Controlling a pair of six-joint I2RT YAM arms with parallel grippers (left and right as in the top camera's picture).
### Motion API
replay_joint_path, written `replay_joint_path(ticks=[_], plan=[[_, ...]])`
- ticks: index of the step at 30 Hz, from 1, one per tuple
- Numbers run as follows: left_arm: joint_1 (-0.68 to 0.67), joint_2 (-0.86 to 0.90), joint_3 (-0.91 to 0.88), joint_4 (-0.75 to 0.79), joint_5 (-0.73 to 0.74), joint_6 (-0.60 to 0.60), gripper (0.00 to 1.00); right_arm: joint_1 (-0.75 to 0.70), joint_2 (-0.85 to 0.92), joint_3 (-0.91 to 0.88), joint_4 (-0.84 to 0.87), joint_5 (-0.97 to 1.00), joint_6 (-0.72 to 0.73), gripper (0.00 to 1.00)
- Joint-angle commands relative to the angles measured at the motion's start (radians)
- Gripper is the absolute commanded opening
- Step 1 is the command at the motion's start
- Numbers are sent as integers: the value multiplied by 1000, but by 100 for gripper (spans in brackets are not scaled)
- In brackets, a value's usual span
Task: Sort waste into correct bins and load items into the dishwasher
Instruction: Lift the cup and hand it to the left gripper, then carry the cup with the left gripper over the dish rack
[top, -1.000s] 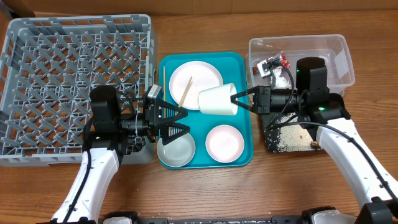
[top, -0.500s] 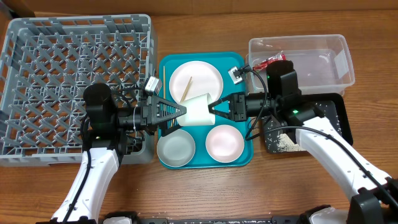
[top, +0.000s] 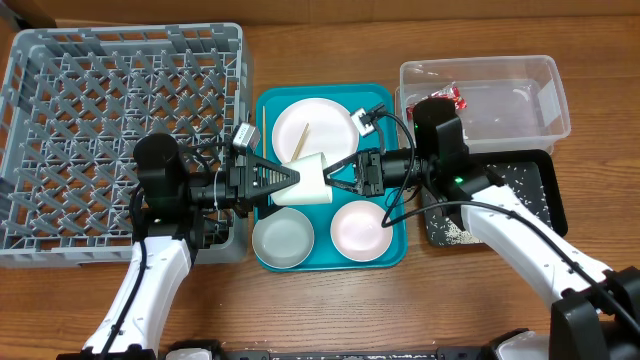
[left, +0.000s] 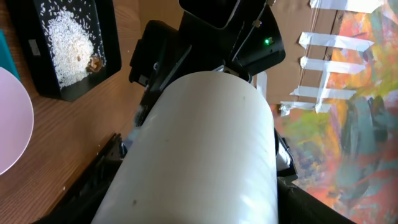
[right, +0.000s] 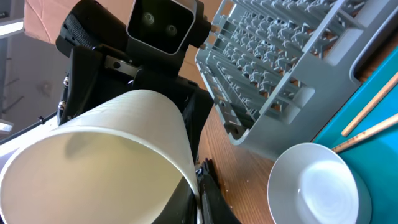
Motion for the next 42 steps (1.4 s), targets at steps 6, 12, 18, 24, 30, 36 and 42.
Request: replay_joint_path(ticks=[6, 12, 18, 24, 30, 36, 42], plan=[[-8, -8, 12, 140, 24, 12, 55, 6, 25, -2, -4, 26, -4, 32], [5, -8, 12, 248, 25, -3, 54, 2, 25, -2, -5, 27, -12, 63], [132, -8, 12, 615, 25, -182, 53, -69, 25, -2, -71, 106, -17, 88], [359, -7, 19, 646, 25, -211, 51, -99, 25, -2, -231, 364, -42, 100], [503, -2, 147, 642, -29, -211, 51, -99, 25, -2, -236, 427, -42, 100], [563, 62, 323, 494, -208, -154, 51, -99, 25, -2, -251, 427, -42, 100], [562, 124, 483, 170, -240, 65, 50, -99, 25, -2, -274, 435, -42, 100]])
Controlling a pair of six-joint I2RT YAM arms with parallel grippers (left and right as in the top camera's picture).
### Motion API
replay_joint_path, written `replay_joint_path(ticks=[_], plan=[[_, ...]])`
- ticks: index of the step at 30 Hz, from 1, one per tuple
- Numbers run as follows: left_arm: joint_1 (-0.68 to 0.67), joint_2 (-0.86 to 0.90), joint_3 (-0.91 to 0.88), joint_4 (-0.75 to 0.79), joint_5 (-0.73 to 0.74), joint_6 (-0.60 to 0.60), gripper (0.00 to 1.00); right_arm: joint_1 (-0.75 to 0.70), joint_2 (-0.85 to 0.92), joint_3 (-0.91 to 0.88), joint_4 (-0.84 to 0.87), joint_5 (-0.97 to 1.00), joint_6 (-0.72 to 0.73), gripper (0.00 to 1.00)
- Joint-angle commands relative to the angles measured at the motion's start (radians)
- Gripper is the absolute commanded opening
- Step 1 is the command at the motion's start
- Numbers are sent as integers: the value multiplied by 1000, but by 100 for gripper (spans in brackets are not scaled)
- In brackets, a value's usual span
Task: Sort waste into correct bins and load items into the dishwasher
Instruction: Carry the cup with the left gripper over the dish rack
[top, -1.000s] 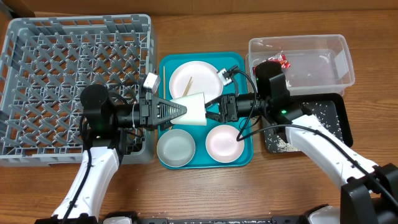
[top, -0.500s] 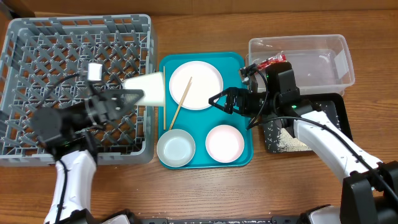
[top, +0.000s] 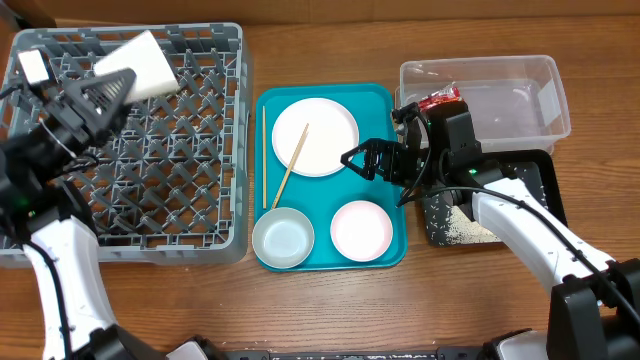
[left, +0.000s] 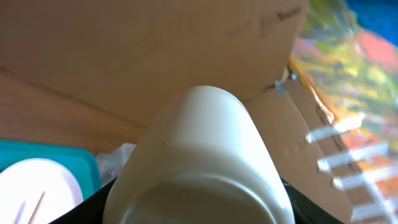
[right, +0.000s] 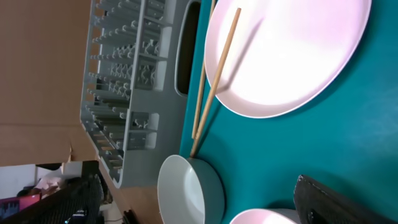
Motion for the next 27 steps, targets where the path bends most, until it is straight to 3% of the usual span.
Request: replay_joint_path(ticks=[1, 4, 13, 19, 27], plan=[[1, 30, 114, -130, -48, 202, 50, 0, 1, -1, 0, 11, -11, 100], [1, 32, 200, -322, -83, 371, 50, 0, 1, -1, 0, 11, -10, 100], [-16, 32, 373, -752, -307, 630, 49, 0, 1, -1, -10, 11, -10, 100], [-152, 32, 615, -1373, -728, 1021, 49, 0, 1, -1, -10, 11, -11, 100], [-384, 42, 710, -1839, -1250, 1163, 42, 0, 1, -1, -24, -8, -11, 100]])
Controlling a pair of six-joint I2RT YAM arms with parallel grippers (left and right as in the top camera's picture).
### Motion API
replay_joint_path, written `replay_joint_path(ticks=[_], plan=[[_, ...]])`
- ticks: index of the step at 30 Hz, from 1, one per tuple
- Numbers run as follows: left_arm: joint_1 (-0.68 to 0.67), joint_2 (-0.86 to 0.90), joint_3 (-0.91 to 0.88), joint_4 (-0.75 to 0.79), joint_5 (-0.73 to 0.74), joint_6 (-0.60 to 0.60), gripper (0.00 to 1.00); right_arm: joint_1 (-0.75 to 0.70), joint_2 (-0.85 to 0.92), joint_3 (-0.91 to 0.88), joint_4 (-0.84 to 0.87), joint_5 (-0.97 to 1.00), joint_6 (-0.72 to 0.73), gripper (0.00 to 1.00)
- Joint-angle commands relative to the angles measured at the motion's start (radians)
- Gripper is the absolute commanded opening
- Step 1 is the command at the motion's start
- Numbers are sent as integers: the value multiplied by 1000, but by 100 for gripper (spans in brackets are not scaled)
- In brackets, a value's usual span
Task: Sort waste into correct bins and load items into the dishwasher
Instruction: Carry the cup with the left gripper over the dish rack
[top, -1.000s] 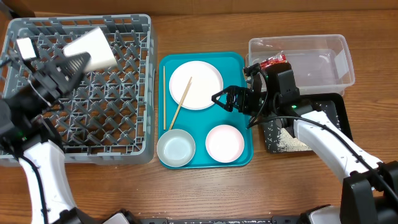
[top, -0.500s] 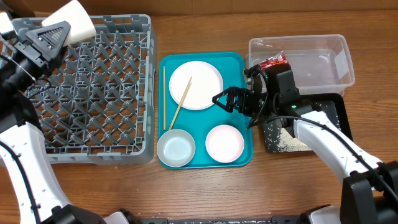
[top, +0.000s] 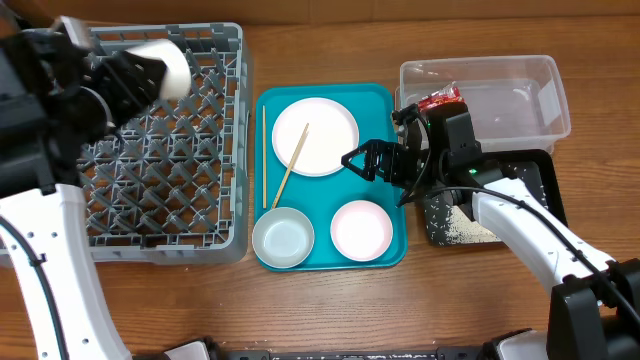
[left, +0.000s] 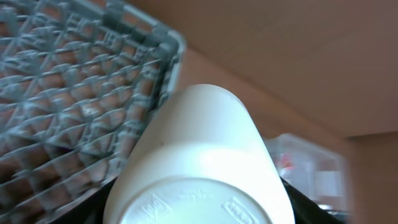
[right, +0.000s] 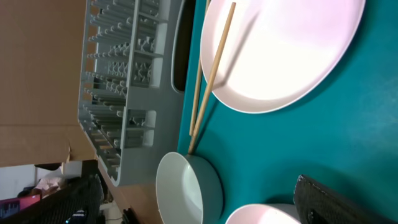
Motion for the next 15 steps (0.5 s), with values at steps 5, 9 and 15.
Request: replay_joint_path(ticks=[5, 9, 15], plan=[[-143, 72, 17, -355, -418, 104, 41, 0, 1, -1, -19, -8, -10, 100], [-177, 150, -22, -466, -439, 103, 22, 0, 1, -1, -21, -8, -10, 100], [-184, 208, -226, -394, -575, 3, 18, 0, 1, -1, -27, -8, -10, 100]])
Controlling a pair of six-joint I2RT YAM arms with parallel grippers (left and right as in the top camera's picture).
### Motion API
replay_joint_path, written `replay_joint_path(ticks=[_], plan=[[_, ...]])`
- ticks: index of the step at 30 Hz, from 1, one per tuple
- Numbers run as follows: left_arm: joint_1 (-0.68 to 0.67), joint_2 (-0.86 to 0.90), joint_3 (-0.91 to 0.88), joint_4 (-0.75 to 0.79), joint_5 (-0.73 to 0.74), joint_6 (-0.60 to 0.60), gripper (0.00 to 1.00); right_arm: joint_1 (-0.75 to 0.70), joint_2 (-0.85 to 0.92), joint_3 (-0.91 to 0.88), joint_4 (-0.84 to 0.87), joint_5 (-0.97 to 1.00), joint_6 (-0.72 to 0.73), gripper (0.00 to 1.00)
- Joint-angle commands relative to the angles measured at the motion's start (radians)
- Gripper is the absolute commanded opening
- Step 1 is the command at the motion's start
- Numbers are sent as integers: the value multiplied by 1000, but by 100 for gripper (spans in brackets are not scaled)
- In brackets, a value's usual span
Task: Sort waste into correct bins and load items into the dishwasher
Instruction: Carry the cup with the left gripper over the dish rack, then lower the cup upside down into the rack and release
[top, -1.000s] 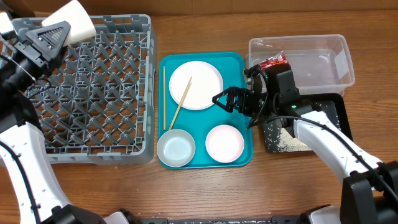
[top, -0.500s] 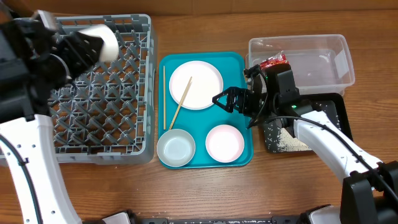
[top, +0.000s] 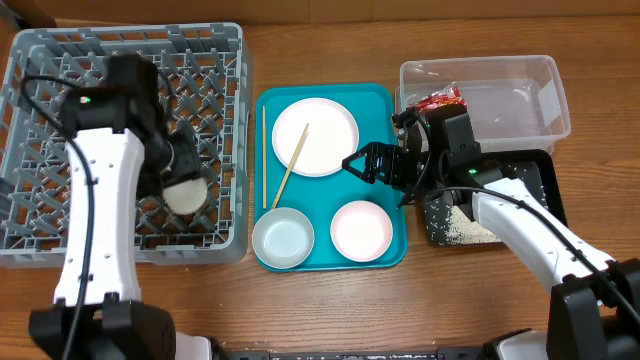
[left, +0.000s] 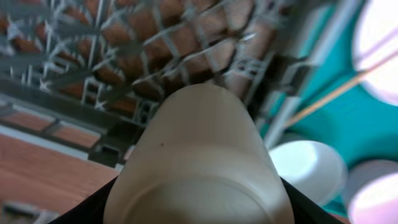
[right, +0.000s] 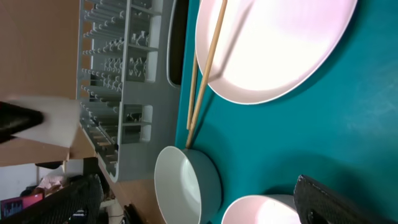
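Observation:
My left gripper (top: 184, 178) is shut on a white cup (top: 186, 193), held low over the front right part of the grey dish rack (top: 60, 100). I cannot tell whether the cup touches the pegs. In the left wrist view the cup (left: 199, 155) fills the frame, its base toward the camera. My right gripper (top: 358, 165) hangs open and empty above the teal tray (top: 385, 100). The tray holds a white plate (top: 315, 122), chopsticks (top: 290, 165), a grey-green bowl (top: 283, 237) and a pink bowl (top: 361, 228). In the right wrist view I see the plate (right: 280, 43) and grey-green bowl (right: 186, 186).
A clear bin (top: 500, 100) with a red wrapper (top: 440, 100) stands at the back right. In front of it lies a black tray (top: 520, 190) scattered with rice. A second chopstick (top: 264, 155) lies along the teal tray's left edge.
My left gripper, which held the cup high over the rack's back part, is now low over the rack's front right part. The right gripper has hardly moved.
First both grippers met at the cup above the teal tray, the left shut on it. Then the left held it high over the rack's back left while the right stayed open over the tray. Now the cup is down at the rack's front right.

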Motion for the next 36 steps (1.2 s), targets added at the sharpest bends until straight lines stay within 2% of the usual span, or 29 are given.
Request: replay_joint_path(ticks=[1, 5, 12, 16, 25, 33, 36], plan=[[-5, 18, -145, 69, -90, -72, 17, 0, 0, -1, 5, -5, -10, 100], [-5, 18, -221, 161, -79, -81, 14, 0, 0, -1, 5, -5, -10, 100], [-64, 17, -222, 247, -53, -79, 11, 0, 0, -1, 5, -5, -10, 100], [-125, -9, -167, 210, -58, -79, 11, 0, 0, -1, 5, -5, -10, 100], [-134, -114, -142, 203, -66, -88, 12, 0, 0, -1, 1, -5, -10, 100], [-137, -113, -369, 480, -53, -87, 18, 0, 0, -1, -14, -5, -10, 100], [-137, -113, -413, 520, -38, -87, 31, 0, 0, -1, -13, -5, -10, 100]])
